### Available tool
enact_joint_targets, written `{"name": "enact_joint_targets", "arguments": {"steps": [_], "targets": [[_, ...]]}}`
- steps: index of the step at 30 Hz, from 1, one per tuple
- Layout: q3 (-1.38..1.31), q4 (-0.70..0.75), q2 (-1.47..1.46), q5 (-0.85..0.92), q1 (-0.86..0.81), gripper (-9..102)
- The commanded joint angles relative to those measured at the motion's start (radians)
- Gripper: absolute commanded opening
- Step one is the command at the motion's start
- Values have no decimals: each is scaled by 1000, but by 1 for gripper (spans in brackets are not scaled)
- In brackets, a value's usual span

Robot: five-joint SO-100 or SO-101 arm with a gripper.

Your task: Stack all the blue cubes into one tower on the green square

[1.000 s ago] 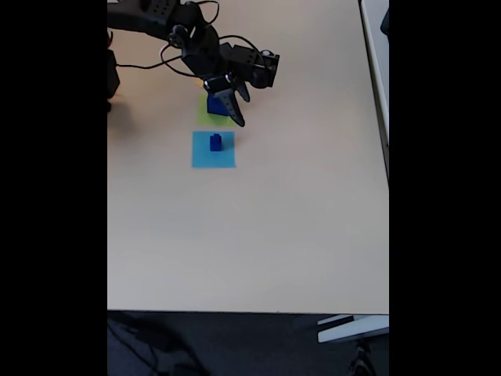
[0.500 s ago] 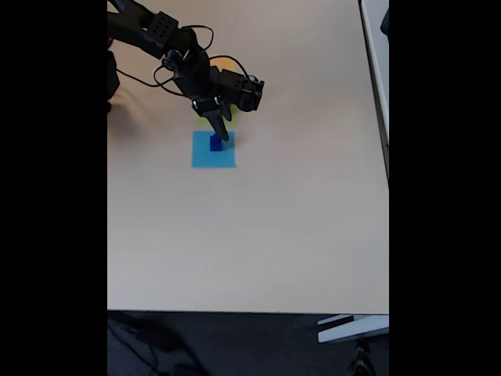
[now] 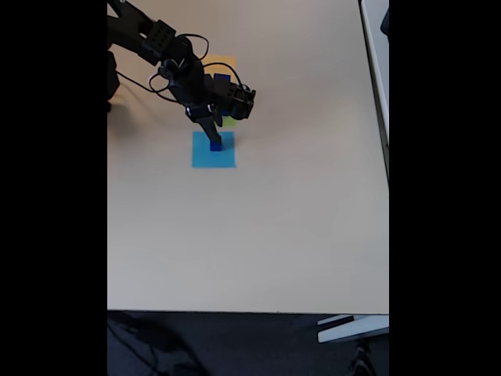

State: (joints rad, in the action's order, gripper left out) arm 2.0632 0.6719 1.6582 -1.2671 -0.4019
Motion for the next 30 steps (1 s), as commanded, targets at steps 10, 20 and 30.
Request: {"name": "enact_joint_targets", "arguments": {"steps": [10,20,30], "targets": [[5,-26,44,15,-17,15],[5,-23,38,29,-21,14],[2,-20,21,52,-37,12]]}}
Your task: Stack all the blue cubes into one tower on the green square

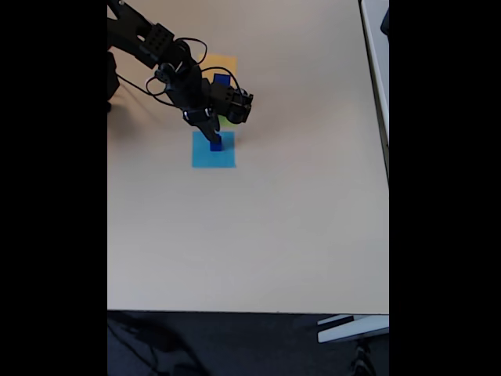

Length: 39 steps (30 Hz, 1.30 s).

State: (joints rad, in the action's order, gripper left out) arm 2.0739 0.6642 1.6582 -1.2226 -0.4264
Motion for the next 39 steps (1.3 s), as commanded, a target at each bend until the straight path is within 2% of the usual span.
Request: {"name": "enact_joint_targets", "arguments": {"steps": [1,21,39], "targets": [[-9,-12,21,8,-12,12],[-11,-20,-9,9,-14,12],[-3,-20,-15,-2,-15,2]]}}
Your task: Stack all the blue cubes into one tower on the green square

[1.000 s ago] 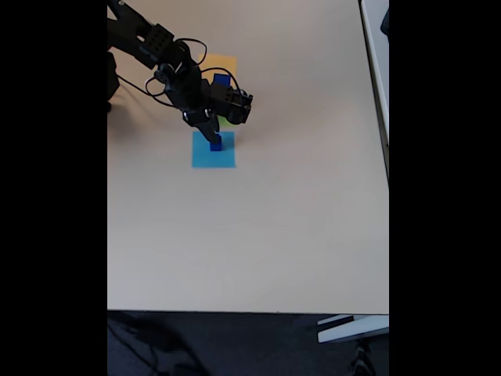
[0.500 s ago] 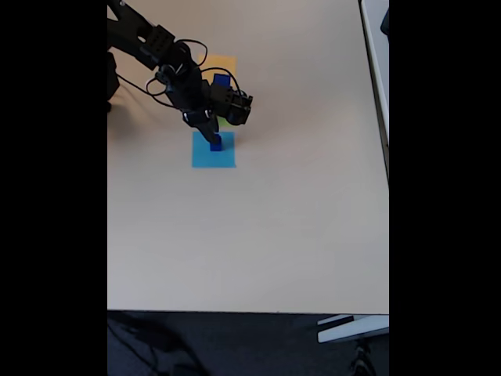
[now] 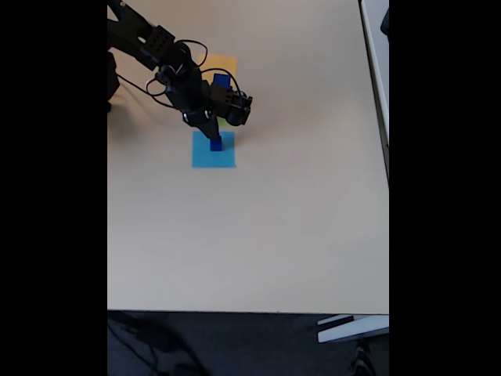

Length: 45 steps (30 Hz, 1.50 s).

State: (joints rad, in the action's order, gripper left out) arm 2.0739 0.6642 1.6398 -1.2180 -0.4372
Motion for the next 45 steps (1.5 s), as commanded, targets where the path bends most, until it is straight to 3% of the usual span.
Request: {"name": "enact_joint_targets", "arguments": {"steps": [1,10,22,26,29,32,40,45], "targets": [[0,-20,3,-9,-3,1],[-23,0,28,-9,11,0],[-405,403,132,-98,98,0],[-456,480,141,-221,196,0],[-618,641,84,-318,279,0],[-723,710,41,-379,341,0],[-723,706,-20,-568,509,0],[-563,565,-25,-704,611,0]]}}
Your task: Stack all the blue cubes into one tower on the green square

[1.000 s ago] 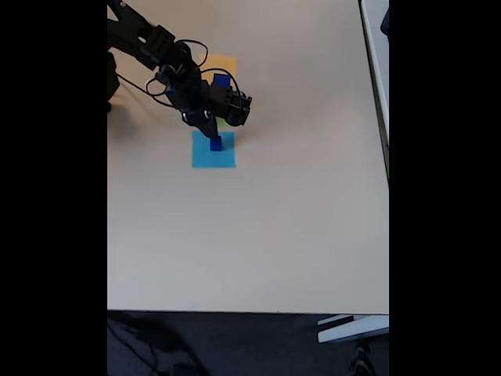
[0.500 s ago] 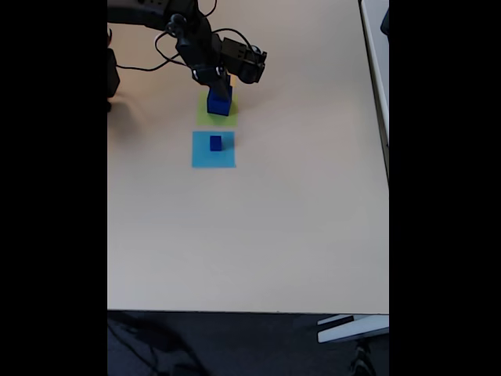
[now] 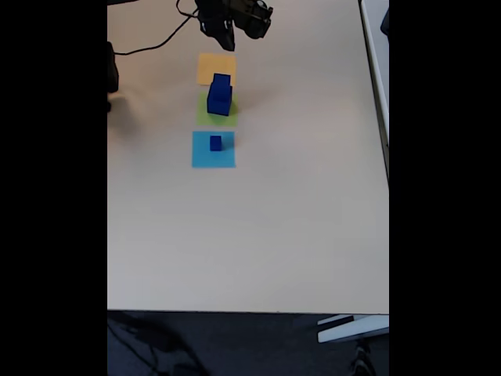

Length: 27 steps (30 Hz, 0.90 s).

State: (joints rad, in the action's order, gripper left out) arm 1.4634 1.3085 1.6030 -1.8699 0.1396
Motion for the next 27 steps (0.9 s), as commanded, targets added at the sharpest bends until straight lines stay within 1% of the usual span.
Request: {"name": "enact_joint_targets", "arguments": {"steps": [1,5,12,16,20,27], "targets": [[74,-101,12,-64,43,0],[150,-152,18,-81,72,0],[379,-360,38,-100,118,0],[459,-454,17,-135,152,0],[499,-512,-8,-140,166,0],[537,-571,-32,-135,169,0]]}}
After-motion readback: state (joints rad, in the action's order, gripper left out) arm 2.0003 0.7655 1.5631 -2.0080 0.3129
